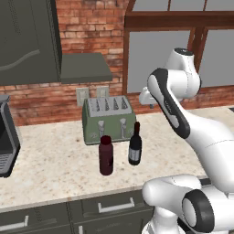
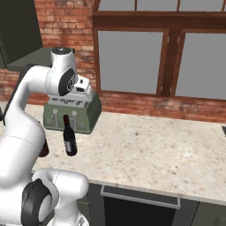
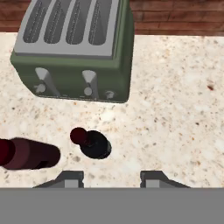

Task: There is a wine glass and glass cup on the dining counter. Place the wine bottle next to the wine glass and the juice bottle next to the glass cup.

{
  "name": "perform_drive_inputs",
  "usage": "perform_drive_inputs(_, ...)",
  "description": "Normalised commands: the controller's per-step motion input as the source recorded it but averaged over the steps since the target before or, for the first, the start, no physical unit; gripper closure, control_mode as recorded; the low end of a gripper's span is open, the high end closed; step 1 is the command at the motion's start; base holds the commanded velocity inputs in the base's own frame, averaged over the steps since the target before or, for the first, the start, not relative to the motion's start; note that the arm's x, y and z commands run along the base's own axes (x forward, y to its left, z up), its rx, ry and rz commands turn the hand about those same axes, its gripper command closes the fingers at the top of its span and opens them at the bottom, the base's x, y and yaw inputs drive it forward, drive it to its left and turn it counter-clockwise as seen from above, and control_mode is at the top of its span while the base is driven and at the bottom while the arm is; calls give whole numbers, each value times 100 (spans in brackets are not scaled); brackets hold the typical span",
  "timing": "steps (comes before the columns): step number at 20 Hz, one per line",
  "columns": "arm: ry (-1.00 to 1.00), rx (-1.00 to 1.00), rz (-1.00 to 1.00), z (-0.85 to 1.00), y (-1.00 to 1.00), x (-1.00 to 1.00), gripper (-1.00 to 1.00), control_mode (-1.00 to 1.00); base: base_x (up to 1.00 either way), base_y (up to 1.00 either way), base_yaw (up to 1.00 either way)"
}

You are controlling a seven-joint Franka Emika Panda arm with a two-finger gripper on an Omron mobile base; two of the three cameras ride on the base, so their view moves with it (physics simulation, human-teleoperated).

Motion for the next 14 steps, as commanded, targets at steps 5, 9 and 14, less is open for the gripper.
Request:
perform_drive_inputs(5, -1, 1, 0, 0, 0, -5, -100, -100, 0, 0, 0)
perform_drive_inputs(9, -1, 1, 0, -2, 7, -24, -100, -100, 0, 0, 0)
perform_drive_inputs(14, 1, 3, -4, -4, 24, -26, -100, -100, 0, 0, 0)
